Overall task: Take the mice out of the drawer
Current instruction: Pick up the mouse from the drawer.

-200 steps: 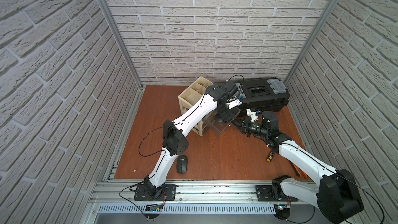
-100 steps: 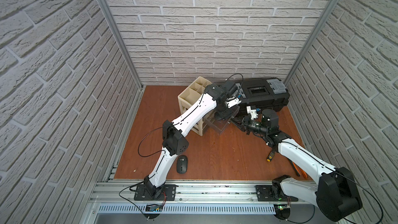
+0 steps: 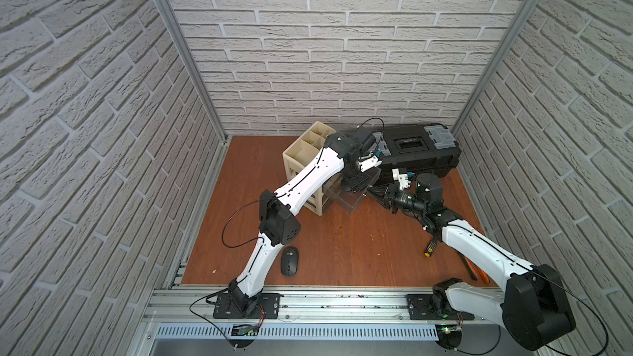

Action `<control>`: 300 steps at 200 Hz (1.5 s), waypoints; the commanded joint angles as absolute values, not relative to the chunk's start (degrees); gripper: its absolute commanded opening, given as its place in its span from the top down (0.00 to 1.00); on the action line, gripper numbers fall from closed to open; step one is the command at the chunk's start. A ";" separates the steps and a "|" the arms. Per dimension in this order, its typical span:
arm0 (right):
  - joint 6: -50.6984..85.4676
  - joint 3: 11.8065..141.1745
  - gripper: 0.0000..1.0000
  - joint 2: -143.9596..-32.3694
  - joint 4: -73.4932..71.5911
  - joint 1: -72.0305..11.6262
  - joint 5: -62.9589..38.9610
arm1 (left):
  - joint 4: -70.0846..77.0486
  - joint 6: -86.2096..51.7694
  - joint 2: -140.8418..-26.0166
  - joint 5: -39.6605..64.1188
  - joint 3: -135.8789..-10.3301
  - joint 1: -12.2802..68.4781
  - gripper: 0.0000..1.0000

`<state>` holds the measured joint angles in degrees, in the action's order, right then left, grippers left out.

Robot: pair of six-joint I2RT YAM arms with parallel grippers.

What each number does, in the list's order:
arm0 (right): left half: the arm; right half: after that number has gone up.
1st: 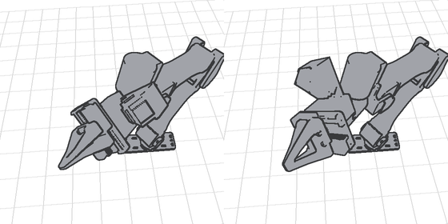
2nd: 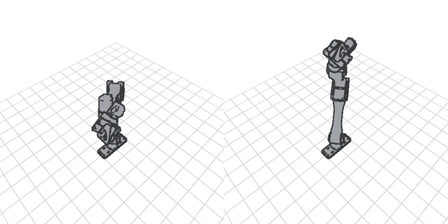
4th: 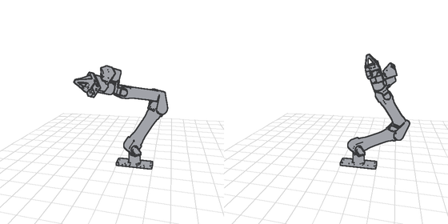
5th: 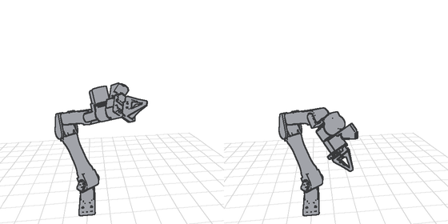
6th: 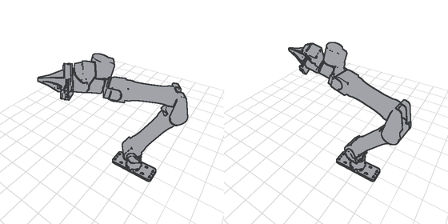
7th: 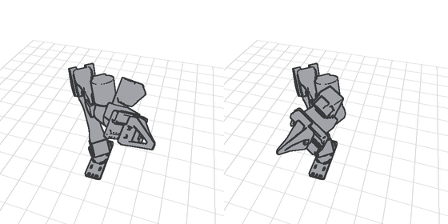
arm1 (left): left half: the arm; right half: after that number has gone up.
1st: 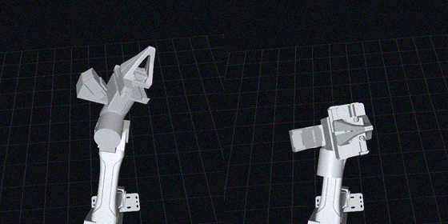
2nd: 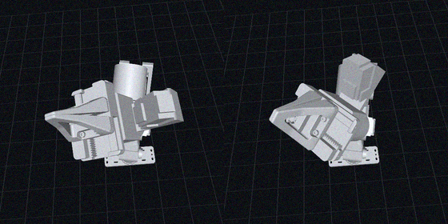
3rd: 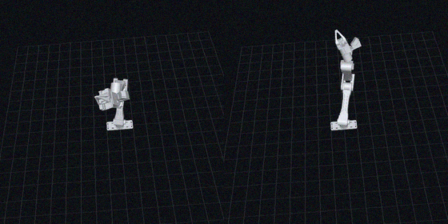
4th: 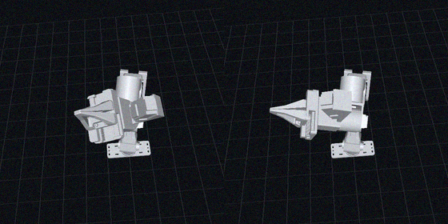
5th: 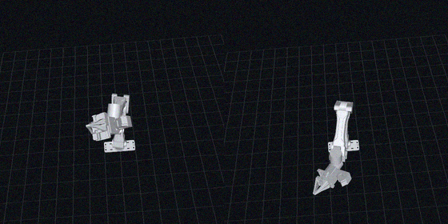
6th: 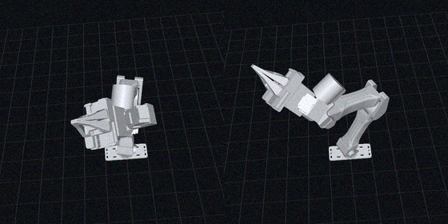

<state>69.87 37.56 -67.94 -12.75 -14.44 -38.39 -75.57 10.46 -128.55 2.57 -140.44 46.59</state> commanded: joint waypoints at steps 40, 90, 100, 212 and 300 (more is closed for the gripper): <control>68.10 39.77 0.93 -68.27 -19.07 -14.42 -38.06 | -77.09 10.45 -131.14 3.38 -141.59 47.02 0.29; 68.30 39.66 0.93 -68.85 -19.77 -14.42 -38.31 | -76.51 9.77 -129.81 2.77 -144.29 46.93 0.41; 68.35 39.71 0.93 -68.88 -19.80 -14.43 -38.38 | -76.30 9.43 -129.25 2.77 -145.08 46.93 0.43; 66.22 43.84 0.93 -71.81 -15.67 -14.44 -40.79 | -68.09 4.54 -113.56 -0.73 -140.42 46.52 0.44; 66.15 51.86 0.93 -79.86 -13.32 -14.26 -45.58 | -62.94 -2.10 -96.40 -3.85 -122.53 34.59 0.43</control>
